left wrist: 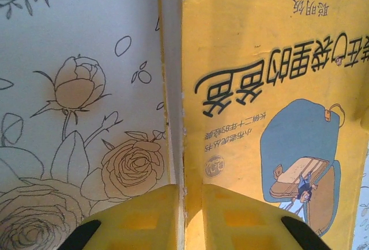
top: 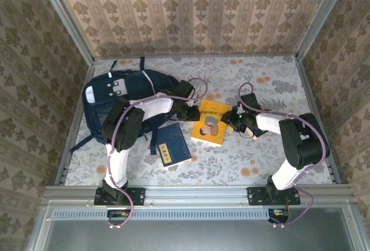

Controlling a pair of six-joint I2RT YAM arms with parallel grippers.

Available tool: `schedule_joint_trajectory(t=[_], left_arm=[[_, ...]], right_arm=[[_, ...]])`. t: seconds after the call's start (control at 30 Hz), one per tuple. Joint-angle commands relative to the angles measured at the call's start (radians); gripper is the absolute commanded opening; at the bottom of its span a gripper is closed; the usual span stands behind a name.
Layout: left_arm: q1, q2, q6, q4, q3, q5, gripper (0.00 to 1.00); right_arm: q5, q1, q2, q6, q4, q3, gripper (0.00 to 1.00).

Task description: Pack the student bag

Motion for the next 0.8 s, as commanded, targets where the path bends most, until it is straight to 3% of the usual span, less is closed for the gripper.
schedule_joint_trajectory(t=[0.0,0.43,0.77], left_arm=[[0.004,0.030,0.011,0.008,0.007,0.030,0.13],[0.004,0.015,0.012,0.013,-0.012,0.048,0.05],[0.006,-0.005,0.014,0.018,-0.036,0.063,0.02]], right_arm=[[-0.139,0.027,0.049,-0.014,0.172,0.004,0.42],[-0.329,0.031,-0.014,0.203,0.477,-0.082,0.44],[-0.328,0.049,-0.050,0.260,0.567,-0.122,0.44]])
